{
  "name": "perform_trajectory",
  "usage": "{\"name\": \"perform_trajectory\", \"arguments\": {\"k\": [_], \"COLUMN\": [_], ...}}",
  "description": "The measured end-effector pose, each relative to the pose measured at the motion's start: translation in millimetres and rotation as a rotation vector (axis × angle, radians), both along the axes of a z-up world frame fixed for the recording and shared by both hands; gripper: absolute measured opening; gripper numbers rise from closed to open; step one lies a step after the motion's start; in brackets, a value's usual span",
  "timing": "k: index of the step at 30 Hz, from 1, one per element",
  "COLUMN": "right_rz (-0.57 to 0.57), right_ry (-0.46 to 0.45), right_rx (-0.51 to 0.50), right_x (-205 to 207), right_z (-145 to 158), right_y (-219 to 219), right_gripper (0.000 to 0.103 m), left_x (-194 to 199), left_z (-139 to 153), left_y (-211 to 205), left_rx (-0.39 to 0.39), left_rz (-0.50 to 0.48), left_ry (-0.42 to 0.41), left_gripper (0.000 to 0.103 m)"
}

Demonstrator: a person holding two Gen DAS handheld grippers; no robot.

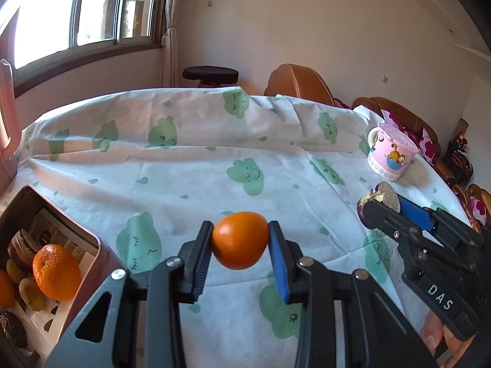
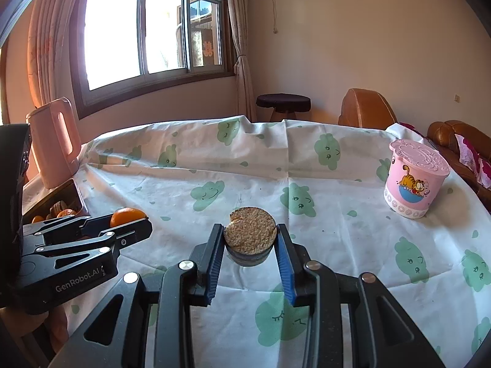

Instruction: Organize fruits

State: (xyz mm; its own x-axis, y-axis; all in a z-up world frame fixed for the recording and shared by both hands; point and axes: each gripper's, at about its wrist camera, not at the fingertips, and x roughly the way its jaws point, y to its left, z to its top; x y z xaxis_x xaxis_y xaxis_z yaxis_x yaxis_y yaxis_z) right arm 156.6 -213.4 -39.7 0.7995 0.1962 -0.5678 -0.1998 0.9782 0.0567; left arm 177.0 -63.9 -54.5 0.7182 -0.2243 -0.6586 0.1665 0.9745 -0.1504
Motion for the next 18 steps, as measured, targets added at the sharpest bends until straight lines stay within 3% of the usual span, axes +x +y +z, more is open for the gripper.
{"name": "perform_trajectory", "arguments": {"k": [11,18], "right_rz": [-0.009,-0.014], "right_ry": [-0.028,-0.047], "right_rx": [0.006,0.005], "right_x": [-5.5,-8.9], "right_z": [2.3,4.5], "right_y": [-1.7,-2.2], "right_gripper": [0.035,0.035], "left_x": [-9.5,-18.4], "left_z": [7.3,13.0], "left_y": [-2.4,-12.0], "left_rx": [0.020,0.074], "left_rz": [0.005,-0.008], "left_ry": [-0.059,-0.117], "left_gripper": [0.037,0.037]}}
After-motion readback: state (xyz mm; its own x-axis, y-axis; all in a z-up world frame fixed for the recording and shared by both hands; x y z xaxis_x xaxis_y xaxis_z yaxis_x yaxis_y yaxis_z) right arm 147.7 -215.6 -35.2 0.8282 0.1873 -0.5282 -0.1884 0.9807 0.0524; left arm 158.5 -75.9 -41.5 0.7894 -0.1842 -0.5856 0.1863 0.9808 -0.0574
